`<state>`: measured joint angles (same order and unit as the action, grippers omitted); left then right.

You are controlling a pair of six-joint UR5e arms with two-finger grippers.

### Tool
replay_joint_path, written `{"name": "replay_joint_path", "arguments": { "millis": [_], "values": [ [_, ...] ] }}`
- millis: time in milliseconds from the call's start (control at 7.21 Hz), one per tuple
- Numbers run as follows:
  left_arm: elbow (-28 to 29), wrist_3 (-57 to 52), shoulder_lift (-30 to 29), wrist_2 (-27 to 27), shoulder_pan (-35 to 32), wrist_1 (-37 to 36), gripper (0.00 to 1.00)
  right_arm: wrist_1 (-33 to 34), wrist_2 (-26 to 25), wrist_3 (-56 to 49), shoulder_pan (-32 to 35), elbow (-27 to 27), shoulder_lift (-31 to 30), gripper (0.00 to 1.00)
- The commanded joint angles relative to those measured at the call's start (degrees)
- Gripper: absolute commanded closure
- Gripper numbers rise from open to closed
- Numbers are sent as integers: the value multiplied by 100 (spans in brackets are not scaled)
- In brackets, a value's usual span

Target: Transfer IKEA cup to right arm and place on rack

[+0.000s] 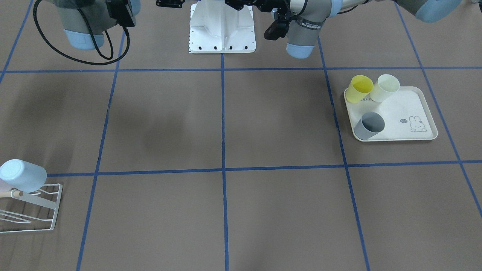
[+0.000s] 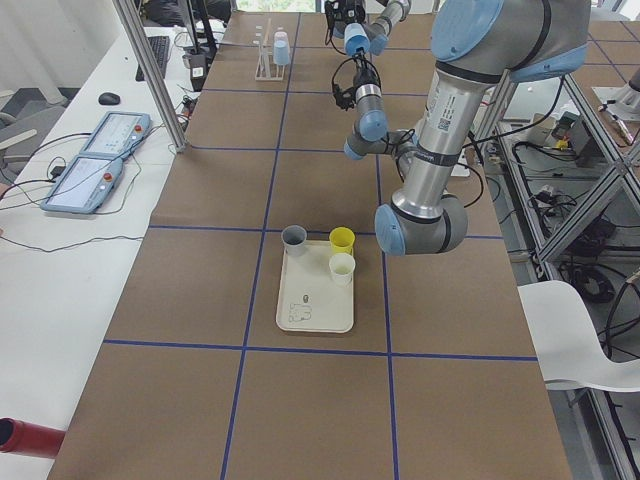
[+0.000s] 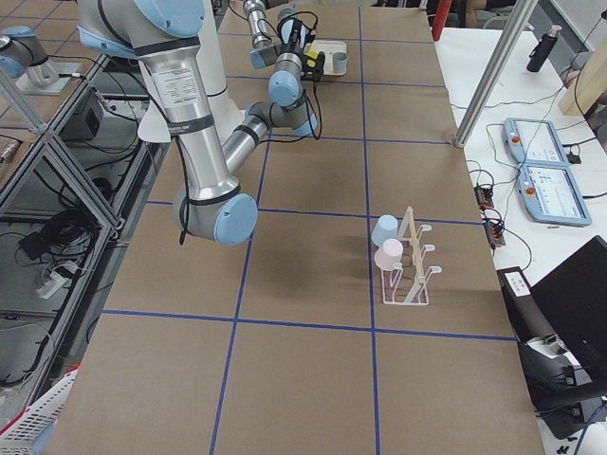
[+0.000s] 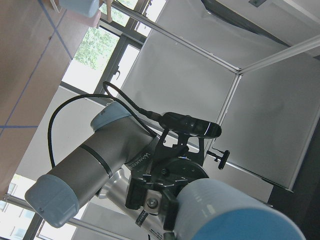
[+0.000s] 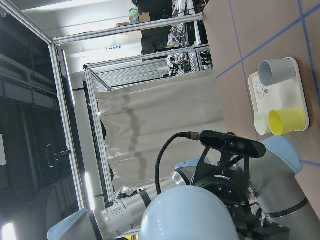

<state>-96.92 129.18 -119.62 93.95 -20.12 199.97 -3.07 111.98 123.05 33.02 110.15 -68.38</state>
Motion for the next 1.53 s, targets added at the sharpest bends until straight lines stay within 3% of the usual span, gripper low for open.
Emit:
{"name": "replay_joint_path", "arguments": {
  "millis": [0, 139, 277, 693, 1109, 1248, 1387],
  "values": [
    [-37, -7, 0, 1, -9, -2, 86, -1, 8, 0, 2, 6, 0, 56],
    [-46, -7, 0, 1, -9, -10, 43, -1, 17, 18, 2, 24, 0, 78],
    [-72, 2, 0, -34, -27, -10, 0, -1, 17, 26, 11, 41, 0, 83],
    [-318, -42, 454, -122, -412, 7, 0, 8, 17, -8, 229, 85, -235, 83],
    [-55, -104, 1157, -9, -1498, -377, 0, 209, 121, -1471, 1228, -274, -876, 83],
    [-55, -112, 1186, 714, -2121, -1015, 0, 663, 548, -2094, 1772, -310, -1088, 83],
    [-55, -182, 1169, 1766, -2971, -1735, 0, 1302, 1214, -2936, 2456, -328, -1185, 83]
  ]
}}
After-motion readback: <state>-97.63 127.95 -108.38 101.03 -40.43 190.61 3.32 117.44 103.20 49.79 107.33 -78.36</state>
